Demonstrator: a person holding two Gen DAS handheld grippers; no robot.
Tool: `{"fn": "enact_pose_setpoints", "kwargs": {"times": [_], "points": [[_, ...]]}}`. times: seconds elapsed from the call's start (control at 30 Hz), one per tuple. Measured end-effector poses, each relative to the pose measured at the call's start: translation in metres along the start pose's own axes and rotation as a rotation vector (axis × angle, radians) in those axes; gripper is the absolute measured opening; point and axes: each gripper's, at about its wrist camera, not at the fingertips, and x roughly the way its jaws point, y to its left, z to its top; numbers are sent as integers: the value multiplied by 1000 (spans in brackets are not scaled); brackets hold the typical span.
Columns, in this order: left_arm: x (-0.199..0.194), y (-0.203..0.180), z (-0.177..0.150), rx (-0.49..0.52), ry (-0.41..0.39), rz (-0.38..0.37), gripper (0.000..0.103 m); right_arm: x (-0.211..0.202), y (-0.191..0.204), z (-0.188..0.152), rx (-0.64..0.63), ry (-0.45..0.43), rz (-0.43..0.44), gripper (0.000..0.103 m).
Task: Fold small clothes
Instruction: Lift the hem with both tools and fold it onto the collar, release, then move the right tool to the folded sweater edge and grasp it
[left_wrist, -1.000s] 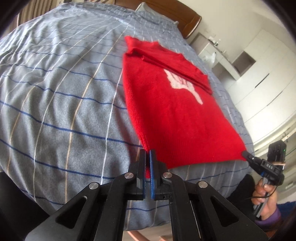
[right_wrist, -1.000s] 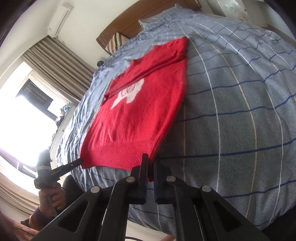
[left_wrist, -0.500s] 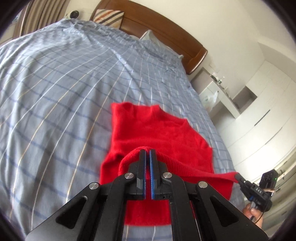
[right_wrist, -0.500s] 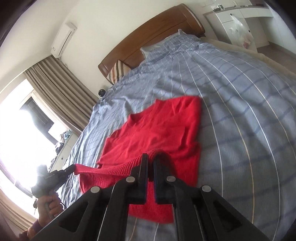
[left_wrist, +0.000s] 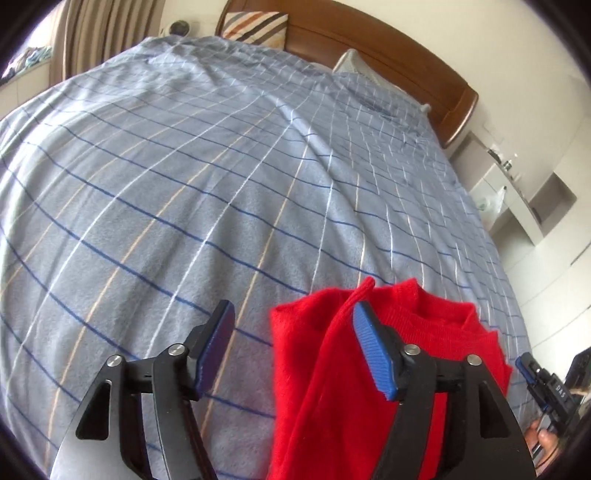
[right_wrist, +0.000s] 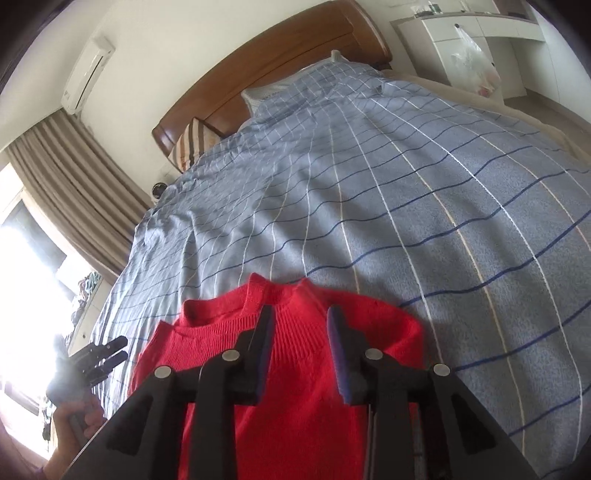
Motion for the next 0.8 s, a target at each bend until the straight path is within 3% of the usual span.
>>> {"fn": "enact_pose_setpoints", "kwargs": {"times": [0.1, 0.2, 0.3, 0.37, 0.43, 0.53, 0.63, 0.8], "points": [[-30, -5, -29, 110, 26, -7, 79, -23, 15, -23, -121, 48, 24, 32], [-58, -17, -69, 248, 76, -4, 82, -34, 32, -61, -269, 167, 35, 43], [-92, -32, -108, 364, 108, 18, 82, -44, 25, -105, -362, 280, -87, 43], [-118, -40, -128, 408, 102, 19, 86, -65, 13, -122, -348, 270, -142, 43], [-139, -49, -142, 419, 69, 21, 98, -94, 6, -133, -316, 233, -145, 43], [-152, -58, -158, 424, 7, 48, 100, -135, 4, -146, -308, 171, -146, 49], [-136, -61, -172, 422, -24, 95, 100, -156, 0, -159, -293, 120, -161, 63], [-93, -49, -198, 404, -39, 176, 100, -153, -12, -187, -291, 73, -214, 63]]}}
